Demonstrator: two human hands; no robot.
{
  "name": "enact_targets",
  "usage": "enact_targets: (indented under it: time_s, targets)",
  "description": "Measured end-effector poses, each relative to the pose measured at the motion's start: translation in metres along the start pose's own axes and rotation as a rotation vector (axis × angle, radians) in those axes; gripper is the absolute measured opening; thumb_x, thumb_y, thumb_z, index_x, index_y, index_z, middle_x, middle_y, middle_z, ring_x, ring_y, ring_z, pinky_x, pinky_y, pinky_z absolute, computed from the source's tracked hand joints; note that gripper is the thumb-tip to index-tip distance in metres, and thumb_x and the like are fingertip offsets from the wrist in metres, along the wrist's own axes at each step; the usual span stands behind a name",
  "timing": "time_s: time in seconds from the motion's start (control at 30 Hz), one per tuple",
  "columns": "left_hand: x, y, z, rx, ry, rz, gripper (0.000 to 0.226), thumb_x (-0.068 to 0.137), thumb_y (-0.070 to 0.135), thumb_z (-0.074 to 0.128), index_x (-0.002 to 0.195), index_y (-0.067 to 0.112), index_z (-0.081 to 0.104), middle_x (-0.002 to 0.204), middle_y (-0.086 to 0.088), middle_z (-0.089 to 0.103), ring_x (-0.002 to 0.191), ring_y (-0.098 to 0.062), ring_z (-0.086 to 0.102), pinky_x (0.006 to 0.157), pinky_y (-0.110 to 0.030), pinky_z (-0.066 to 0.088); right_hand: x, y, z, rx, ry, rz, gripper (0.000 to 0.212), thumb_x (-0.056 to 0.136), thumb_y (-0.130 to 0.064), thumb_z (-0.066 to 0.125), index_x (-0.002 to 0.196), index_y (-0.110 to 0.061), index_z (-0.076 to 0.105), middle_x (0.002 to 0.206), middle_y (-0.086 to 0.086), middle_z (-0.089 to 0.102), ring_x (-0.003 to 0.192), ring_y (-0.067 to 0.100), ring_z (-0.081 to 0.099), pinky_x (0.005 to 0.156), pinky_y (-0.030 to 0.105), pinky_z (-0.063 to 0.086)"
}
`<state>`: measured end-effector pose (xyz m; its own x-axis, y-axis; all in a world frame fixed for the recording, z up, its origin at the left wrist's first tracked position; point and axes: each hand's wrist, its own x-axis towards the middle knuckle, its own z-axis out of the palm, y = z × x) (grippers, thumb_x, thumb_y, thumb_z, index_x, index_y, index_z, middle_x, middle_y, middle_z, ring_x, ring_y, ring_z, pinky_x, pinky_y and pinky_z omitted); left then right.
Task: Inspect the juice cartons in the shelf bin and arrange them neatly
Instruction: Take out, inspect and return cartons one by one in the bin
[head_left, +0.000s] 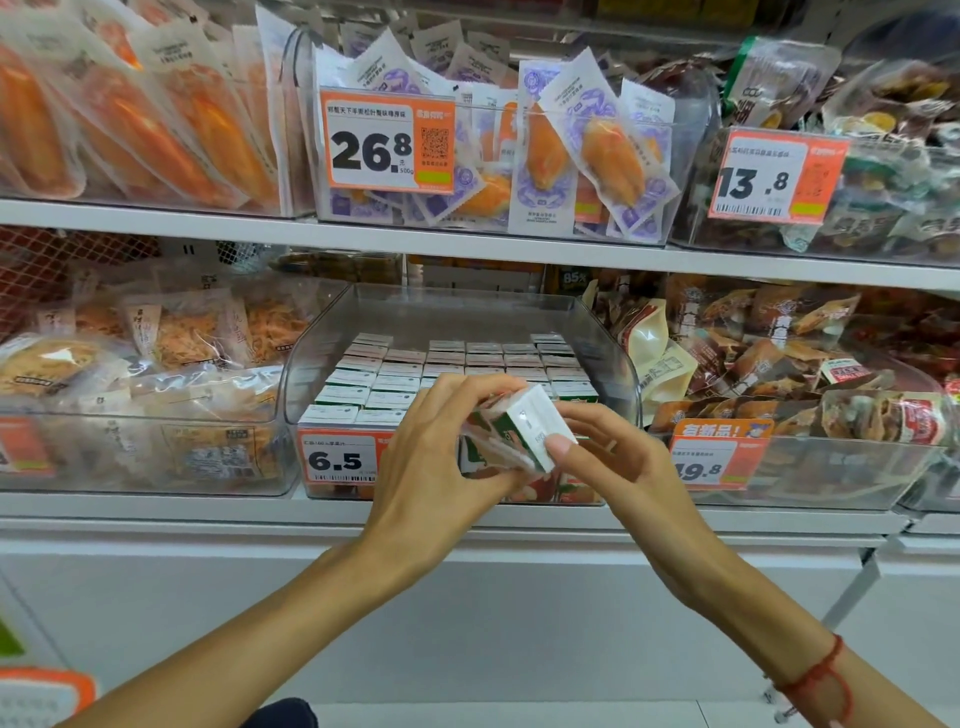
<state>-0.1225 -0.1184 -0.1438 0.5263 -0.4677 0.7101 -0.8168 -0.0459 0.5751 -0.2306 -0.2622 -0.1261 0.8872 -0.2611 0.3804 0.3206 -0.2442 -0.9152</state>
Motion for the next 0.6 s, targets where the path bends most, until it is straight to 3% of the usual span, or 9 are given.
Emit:
enact_targets:
  time_s: [0.17,0.3,0.43,0.5,0.6]
  targets:
    - [-0.001,-0.002,0.002,-0.05,-0.01,-0.043,0.061,0.071,0.03,0.086,0.117,0.049,0.05,0.119,0.022,0.057,0.115,-0.006,0.053,0.086,-0.016,0.05,-0.001,0.0,0.001,0.0,-0.016,-0.035,0.027,0.085,-0.033,0.062,0.111,-0.034,0.068,0.109,-0.017,0.071,0.102,0.0,0.066,0.071,0.012,0.053]
    - [0.004,0.0,0.0,-0.461,-0.055,-0.373,0.049,0.066,0.043,0.082,0.11,0.05,0.062,0.112,0.027,0.066,0.106,0.004,0.062,0.077,-0.013,0.054,-0.001,0.004,-0.004,-0.162,-0.061,-0.074,0.038,0.087,-0.035,0.063,0.123,-0.047,0.056,0.116,-0.029,0.064,0.108,-0.005,0.061,0.08,0.009,0.05]
    - [0.005,0.0,-0.005,-0.76,-0.198,-0.688,0.048,0.076,0.053,0.07,0.118,0.031,0.066,0.109,0.004,0.075,0.1,-0.013,0.071,0.077,-0.025,0.059,-0.004,0.012,-0.001,-0.46,-0.163,-0.164,0.071,0.084,-0.018,0.075,0.139,-0.048,0.041,0.135,-0.032,0.047,0.118,-0.007,0.051,0.085,0.008,0.048]
    - [0.006,0.0,-0.007,-0.801,-0.212,-0.779,0.054,0.079,0.056,0.067,0.123,0.025,0.061,0.105,-0.002,0.076,0.097,-0.017,0.073,0.075,-0.026,0.06,-0.002,0.013,0.001,-0.485,-0.14,-0.199,0.065,0.085,-0.019,0.073,0.139,-0.042,0.046,0.139,-0.025,0.048,0.116,-0.002,0.054,0.087,0.014,0.051]
    - [0.007,-0.003,-0.008,-0.788,-0.229,-0.833,0.059,0.077,0.063,0.065,0.124,0.028,0.058,0.104,-0.004,0.076,0.094,-0.019,0.074,0.069,-0.026,0.059,0.001,0.01,0.003,-0.388,-0.026,-0.164,0.047,0.082,-0.027,0.072,0.128,-0.034,0.061,0.115,-0.015,0.068,0.099,0.007,0.067,0.082,0.024,0.057]
